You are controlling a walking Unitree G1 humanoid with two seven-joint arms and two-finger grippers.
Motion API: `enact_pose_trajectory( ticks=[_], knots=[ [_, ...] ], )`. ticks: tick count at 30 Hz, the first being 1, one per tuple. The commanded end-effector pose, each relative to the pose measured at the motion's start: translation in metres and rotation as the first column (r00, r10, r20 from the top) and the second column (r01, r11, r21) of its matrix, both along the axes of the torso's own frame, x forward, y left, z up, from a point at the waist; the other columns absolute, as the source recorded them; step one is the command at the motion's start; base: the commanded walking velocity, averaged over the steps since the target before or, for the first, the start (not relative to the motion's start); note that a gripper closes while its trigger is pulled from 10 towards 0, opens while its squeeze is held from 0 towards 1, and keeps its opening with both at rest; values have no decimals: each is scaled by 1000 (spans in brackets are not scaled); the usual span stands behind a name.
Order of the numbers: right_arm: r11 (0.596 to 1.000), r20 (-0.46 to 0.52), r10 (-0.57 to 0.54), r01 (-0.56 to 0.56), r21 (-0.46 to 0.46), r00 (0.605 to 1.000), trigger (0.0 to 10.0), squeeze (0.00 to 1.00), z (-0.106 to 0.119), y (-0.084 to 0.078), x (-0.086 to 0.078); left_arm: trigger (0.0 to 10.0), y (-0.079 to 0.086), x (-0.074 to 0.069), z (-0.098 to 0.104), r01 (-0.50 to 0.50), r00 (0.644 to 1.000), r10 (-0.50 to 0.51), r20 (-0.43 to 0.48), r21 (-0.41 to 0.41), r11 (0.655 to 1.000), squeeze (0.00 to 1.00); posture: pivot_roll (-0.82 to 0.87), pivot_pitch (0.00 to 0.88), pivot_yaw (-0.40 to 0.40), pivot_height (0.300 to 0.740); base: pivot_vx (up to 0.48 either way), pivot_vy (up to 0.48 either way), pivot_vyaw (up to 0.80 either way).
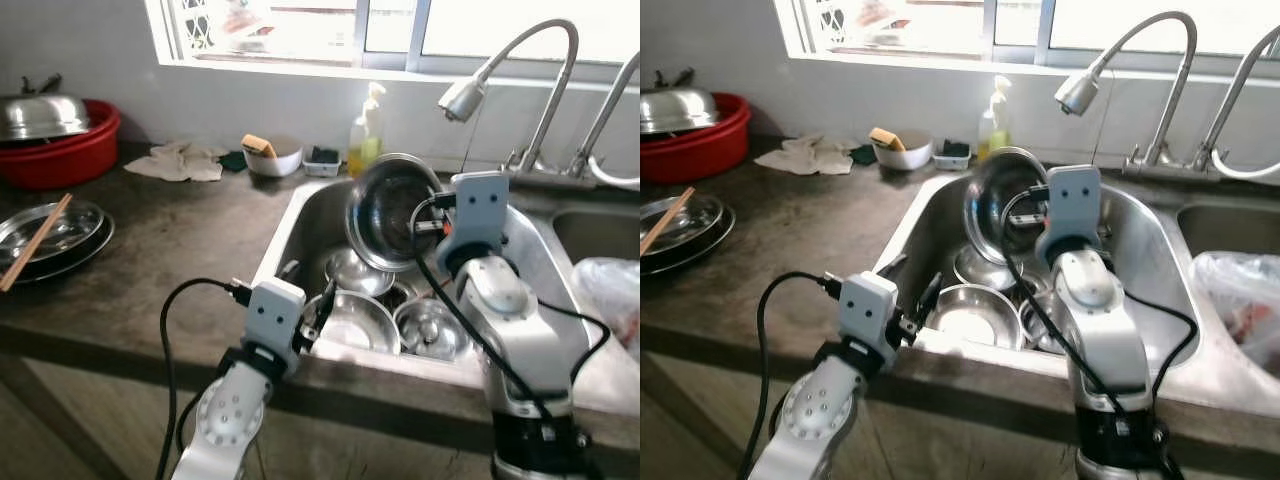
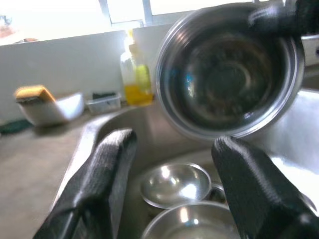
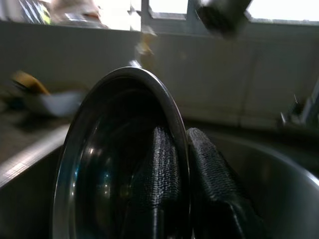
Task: Kitchen organization
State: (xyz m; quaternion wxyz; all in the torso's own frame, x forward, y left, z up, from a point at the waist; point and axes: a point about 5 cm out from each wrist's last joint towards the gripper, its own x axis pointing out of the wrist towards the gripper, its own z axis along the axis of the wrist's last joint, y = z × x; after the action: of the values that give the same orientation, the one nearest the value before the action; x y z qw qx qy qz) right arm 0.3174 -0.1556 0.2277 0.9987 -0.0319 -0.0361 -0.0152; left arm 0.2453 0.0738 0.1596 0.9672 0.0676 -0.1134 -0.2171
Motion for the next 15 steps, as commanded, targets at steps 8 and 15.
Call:
enact_pose_trajectory(
  ticks=[8, 15],
  knots=[
    [996, -134, -12, 24, 88, 991, 10000, 0, -6, -5, 26, 10000, -3, -4, 1, 19, 1000, -19, -6, 1, 1000, 0, 23, 1, -54, 740, 0, 0, 0],
    [998, -351, 59, -58, 14, 935, 10000, 0, -41, -1, 52, 10000, -2, -9, 1, 12, 1000, -12, -11, 13, 1000, 0, 54, 38, -71, 740, 0, 0, 0]
  ],
)
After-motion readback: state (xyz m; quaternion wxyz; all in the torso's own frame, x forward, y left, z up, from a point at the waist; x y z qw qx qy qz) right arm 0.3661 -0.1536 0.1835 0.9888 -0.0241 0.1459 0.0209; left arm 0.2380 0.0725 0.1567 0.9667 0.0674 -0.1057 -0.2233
